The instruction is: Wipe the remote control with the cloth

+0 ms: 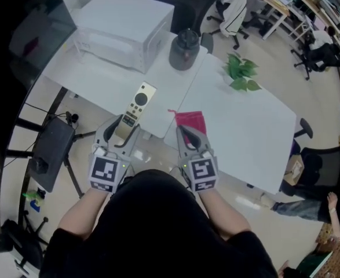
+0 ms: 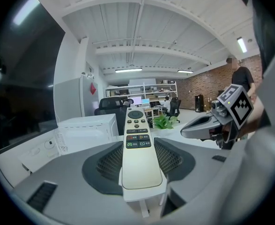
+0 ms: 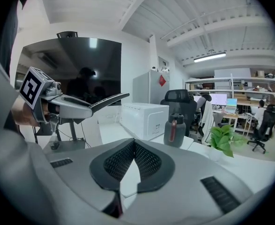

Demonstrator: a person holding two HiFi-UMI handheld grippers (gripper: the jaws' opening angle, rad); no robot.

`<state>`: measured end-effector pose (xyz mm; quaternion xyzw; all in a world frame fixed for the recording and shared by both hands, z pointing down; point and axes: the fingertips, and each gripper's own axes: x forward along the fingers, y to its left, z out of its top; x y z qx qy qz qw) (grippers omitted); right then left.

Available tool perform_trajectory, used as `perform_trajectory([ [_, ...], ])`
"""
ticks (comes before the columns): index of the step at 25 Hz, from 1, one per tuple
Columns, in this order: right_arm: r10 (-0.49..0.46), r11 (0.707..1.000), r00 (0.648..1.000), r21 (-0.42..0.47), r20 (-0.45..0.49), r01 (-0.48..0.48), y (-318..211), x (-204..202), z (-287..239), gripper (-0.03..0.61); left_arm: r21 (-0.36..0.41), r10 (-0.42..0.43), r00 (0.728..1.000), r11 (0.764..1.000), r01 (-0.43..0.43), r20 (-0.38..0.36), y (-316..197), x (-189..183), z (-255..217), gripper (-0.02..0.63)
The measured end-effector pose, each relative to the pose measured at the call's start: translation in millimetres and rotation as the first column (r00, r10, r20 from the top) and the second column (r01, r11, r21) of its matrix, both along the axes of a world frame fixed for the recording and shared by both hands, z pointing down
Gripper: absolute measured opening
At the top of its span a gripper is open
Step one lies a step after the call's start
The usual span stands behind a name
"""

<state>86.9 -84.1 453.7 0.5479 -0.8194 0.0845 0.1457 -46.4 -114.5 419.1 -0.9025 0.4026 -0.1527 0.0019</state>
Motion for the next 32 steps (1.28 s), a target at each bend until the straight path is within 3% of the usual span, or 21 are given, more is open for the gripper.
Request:
perform_trajectory([
  [8, 0.1, 0.993, 0.995, -0.06, -0.023, -0.101, -4, 33, 26, 0.009, -0.001, 0.003, 1.0, 1.0, -0.003, -0.003, -1, 5, -6, 0.209],
  [14, 0.135, 0.969, 0.984, -0.191, -0.12, -0.157, -18, 69, 102, 0.016, 0.007, 0.027, 1.0, 1.0, -0.027, 0.01, 0, 10, -4, 0.209],
  [17, 0.115, 0.948, 0.98, -0.276, -0.163, -0.158, -23, 83, 143, 0.074, 0.005, 0.03, 0.999, 1.0, -0.03, 0.014, 2, 11, -6, 0.209],
  [21, 0.072, 0.915, 0.974, -0.374, -0.216, -0.151, -31, 97, 192, 0.245, 0.004, 0.036, 0.999, 0.999, -0.036, 0.023, 3, 13, -6, 0.209],
  [24, 0.03, 0.884, 0.97, -0.446, -0.242, -0.139, -35, 102, 221, 0.312, 0.0, 0.036, 0.999, 0.999, -0.036, 0.029, 4, 14, -6, 0.209],
  [28, 0.0, 0.853, 0.964, -0.503, -0.265, -0.138, -43, 106, 243, 0.357, 0.0, 0.038, 0.998, 0.999, -0.038, 0.042, 5, 16, -7, 0.209],
  [32, 0.007, 0.827, 0.966, -0.542, -0.26, -0.152, -48, 110, 254, 0.359, -0.002, 0.044, 0.997, 0.999, -0.044, 0.062, 6, 19, -9, 0.209],
])
